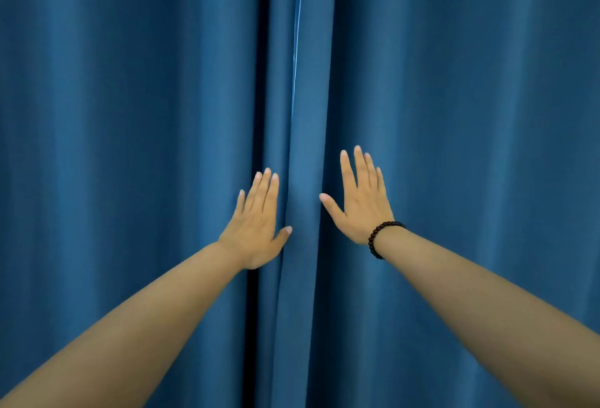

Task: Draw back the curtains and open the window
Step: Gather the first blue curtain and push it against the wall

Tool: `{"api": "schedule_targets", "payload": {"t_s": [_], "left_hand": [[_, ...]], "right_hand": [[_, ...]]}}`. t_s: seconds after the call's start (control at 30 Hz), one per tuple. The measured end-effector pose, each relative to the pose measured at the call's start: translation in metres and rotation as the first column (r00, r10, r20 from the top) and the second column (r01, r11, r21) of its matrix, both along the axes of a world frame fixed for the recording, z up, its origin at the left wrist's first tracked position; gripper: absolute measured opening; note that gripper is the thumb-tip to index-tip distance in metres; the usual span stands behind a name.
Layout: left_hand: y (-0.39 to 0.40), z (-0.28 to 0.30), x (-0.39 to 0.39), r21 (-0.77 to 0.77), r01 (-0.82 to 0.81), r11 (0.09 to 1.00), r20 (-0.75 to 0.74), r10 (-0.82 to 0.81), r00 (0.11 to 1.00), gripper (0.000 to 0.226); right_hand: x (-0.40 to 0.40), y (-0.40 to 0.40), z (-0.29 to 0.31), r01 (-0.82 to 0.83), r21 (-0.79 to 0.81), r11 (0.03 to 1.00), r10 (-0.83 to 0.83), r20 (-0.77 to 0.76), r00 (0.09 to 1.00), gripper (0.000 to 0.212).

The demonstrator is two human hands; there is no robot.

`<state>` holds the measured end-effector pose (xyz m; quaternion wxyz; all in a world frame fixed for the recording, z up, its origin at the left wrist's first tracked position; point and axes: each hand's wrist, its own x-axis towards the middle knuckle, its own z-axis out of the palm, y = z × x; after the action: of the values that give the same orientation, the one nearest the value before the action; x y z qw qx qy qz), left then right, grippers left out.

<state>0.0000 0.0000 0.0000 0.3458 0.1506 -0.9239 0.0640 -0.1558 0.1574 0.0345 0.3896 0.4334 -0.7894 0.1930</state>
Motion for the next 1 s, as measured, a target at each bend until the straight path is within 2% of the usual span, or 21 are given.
{"api": "schedule_targets", "payload": {"t_s": [0.1,0.23,0.37,0.47,0.57,0.67,0.77,0.9,1.0], "left_hand": [[-0.014,-0.005,-0.024,-0.062,-0.029,0.998,-0.048,0.026,0.998,0.086],[-0.025,-0.001,-0.06,-0.212,-0.098,0.972,-0.19,0.057,0.98,0.091],[-0.029,0.003,-0.102,-0.272,-0.12,0.955,-0.248,0.051,0.967,0.09],[-0.03,0.002,-0.128,-0.377,-0.124,0.918,-0.249,0.029,0.968,0.092],[-0.038,-0.003,-0.158,-0.45,-0.081,0.889,-0.199,-0.012,0.98,0.095],[-0.04,-0.007,-0.184,-0.413,0.077,0.907,-0.124,-0.14,0.982,0.091],[-0.04,-0.01,-0.209,-0.312,0.206,0.928,-0.132,-0.257,0.957,0.09],[-0.034,-0.005,-0.226,-0.064,0.207,0.976,-0.255,-0.217,0.942,0.1],[-0.038,0.009,-0.235,0.224,0.328,0.918,-0.345,-0.24,0.907,0.114]], "right_hand": [[-0.012,-0.018,0.0,0.055,-0.083,0.995,-0.053,0.029,0.998,0.082],[-0.03,-0.033,0.004,0.134,-0.274,0.952,-0.094,0.152,0.984,0.086],[-0.057,-0.04,0.012,0.137,-0.406,0.904,-0.002,0.316,0.949,0.091],[-0.069,-0.041,0.014,0.033,-0.44,0.897,0.097,0.27,0.958,0.092],[-0.078,-0.043,0.015,-0.014,-0.407,0.913,0.096,0.182,0.978,0.092],[-0.085,-0.044,0.019,0.023,-0.366,0.93,0.044,0.173,0.984,0.091],[-0.096,-0.043,0.02,0.091,-0.351,0.932,-0.049,0.129,0.99,0.08],[-0.106,-0.035,0.019,0.238,-0.361,0.902,-0.22,0.09,0.971,0.065],[-0.12,-0.032,0.016,0.26,-0.382,0.887,-0.287,-0.014,0.958,0.063]]}}
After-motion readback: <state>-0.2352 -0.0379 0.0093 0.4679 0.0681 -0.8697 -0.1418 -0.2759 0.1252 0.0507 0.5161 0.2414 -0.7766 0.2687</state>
